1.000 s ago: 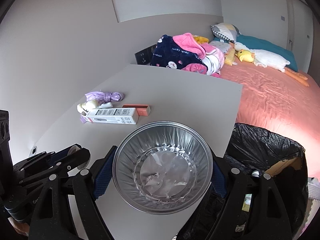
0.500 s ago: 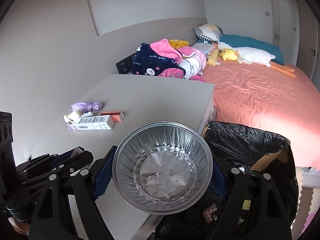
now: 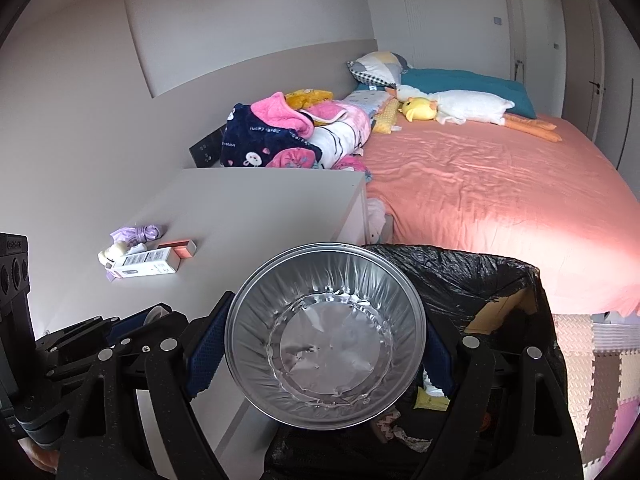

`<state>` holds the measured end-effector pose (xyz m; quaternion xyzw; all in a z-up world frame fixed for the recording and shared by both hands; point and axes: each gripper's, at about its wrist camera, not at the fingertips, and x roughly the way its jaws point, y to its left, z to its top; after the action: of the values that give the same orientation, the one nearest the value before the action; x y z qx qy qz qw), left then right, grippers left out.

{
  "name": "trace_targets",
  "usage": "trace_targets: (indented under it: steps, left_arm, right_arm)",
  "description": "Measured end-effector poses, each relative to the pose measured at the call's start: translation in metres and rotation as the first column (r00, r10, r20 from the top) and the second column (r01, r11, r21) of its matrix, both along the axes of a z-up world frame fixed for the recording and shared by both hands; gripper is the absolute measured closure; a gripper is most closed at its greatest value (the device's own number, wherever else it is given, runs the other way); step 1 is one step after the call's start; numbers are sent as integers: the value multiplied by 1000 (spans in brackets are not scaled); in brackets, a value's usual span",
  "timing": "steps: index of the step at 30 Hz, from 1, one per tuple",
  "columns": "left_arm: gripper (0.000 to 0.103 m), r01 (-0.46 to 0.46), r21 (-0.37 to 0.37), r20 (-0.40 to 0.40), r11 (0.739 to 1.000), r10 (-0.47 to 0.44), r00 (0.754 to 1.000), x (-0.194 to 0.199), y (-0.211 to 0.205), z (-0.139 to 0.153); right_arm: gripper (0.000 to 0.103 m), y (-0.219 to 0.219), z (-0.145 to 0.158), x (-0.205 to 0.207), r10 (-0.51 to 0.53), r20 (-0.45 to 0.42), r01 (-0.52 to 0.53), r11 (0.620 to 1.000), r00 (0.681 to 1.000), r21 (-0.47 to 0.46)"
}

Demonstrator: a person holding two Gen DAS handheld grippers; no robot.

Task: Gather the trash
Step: 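Carry cup and foil bowl over the trash bag and open both grippers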

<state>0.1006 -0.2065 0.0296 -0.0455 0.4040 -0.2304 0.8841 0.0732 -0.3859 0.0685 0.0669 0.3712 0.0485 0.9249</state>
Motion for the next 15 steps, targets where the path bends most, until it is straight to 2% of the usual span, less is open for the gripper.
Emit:
trace_targets:
  steps: [11,14,15]
  left_arm:
    - [79,91,-16,-29,996,-91,995,5,-35,-8]
    - [79,139,-56,-55,989,-143,988,7,-43,-12]
    - [67,169,-79,-70,983,-174,982,8,-48,-14]
  right_arm:
    - [20,-47,-1,-7,-95,-3,95,995,995,24]
    - [20,-62,1,-10,-118,8,117,991,993,69]
    - [19,-67,2,-11,-128,13,126,988,992,94]
